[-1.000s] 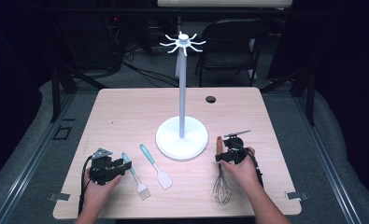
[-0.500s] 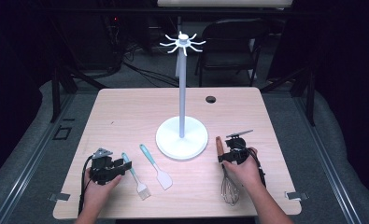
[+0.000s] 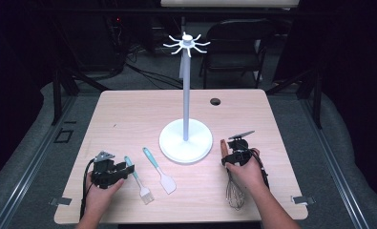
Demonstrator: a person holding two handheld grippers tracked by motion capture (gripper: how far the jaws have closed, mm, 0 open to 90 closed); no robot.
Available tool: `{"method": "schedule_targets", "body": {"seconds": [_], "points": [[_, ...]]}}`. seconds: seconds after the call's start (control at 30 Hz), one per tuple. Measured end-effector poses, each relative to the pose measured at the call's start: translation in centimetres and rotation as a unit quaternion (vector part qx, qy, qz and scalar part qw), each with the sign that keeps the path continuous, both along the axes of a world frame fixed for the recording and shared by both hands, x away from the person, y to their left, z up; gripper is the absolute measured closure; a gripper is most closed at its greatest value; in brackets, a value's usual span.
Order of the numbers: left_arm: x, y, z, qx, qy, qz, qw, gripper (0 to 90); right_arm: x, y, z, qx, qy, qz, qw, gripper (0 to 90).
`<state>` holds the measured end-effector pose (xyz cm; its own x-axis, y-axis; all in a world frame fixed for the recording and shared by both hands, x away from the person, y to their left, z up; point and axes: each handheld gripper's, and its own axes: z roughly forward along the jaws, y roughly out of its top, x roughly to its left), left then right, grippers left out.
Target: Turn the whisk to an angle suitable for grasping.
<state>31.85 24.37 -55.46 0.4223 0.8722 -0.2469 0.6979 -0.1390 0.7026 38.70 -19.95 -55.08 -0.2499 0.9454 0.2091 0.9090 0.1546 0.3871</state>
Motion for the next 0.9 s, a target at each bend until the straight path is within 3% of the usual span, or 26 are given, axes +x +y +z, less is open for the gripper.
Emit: {"method": "schedule_targets", "body": {"seconds": [0.3,0.9], "points": [[0.0,0.03,0.03,-0.001,-0.001,0.0,1.0,56.0,0.14,-0.04,-0.16,0.006,0.0,-0.012,0.9999,65.1],[0.03,0.01,0.01,0.0,-0.001,-0.001,1.0,56.3,-0.2,-0.56,0.2,-0.025,0.009,0.002,0.9996,70.4]]}}
